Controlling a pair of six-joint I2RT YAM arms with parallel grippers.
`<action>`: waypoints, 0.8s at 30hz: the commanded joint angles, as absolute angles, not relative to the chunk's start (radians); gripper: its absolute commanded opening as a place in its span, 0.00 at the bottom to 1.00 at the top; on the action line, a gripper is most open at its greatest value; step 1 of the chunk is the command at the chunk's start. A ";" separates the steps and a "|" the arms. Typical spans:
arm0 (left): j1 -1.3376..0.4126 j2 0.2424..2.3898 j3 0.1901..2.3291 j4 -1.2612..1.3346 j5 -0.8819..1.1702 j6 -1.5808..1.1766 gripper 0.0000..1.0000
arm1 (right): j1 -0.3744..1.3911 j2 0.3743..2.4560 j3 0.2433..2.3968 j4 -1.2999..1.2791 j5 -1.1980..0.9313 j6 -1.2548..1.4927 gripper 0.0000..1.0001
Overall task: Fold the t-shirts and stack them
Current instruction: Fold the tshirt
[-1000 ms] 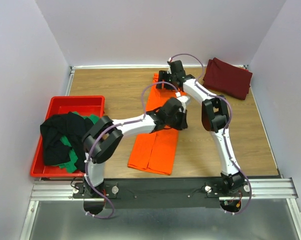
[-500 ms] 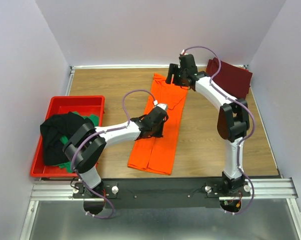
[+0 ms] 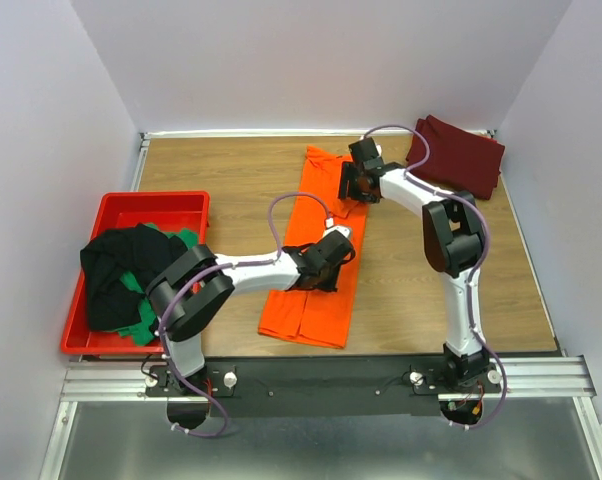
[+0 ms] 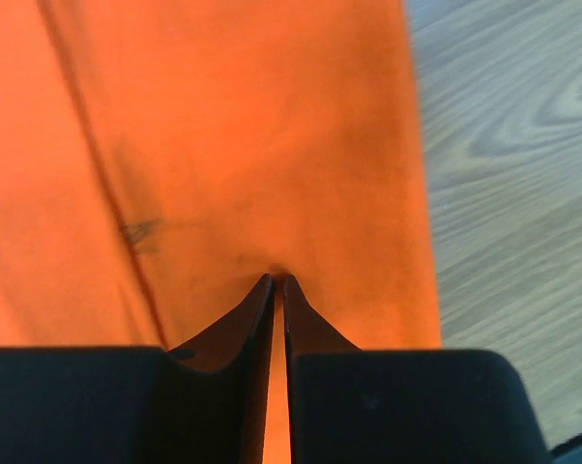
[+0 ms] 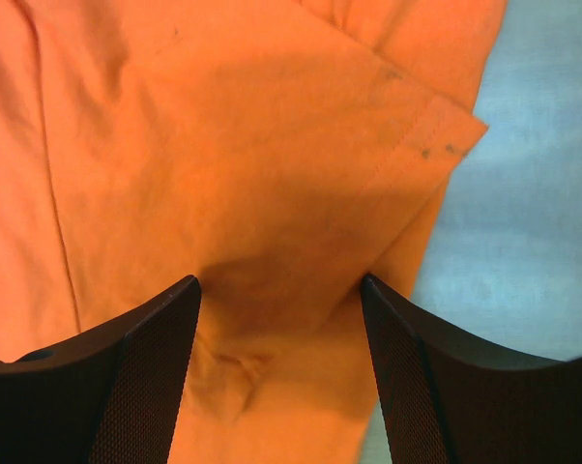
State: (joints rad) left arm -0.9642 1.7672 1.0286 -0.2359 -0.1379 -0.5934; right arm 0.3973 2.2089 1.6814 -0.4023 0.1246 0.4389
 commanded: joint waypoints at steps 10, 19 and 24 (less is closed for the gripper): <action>-0.988 1.925 1.201 -0.124 -0.049 -0.549 0.21 | 0.357 2.490 1.963 -0.410 0.161 0.356 0.76; -0.928 1.838 1.229 -0.063 -0.020 -0.508 0.33 | 0.353 2.461 2.068 -0.411 0.058 0.330 0.81; -0.865 1.721 1.164 -0.063 -0.006 -0.514 0.35 | 0.345 2.304 2.010 -0.413 0.066 0.363 0.83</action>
State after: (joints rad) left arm -0.9051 1.8385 1.2034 -0.0971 -0.0296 -0.5236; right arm 0.3531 2.4336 2.0338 -0.3862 0.0872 0.3470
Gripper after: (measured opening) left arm 0.348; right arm 0.828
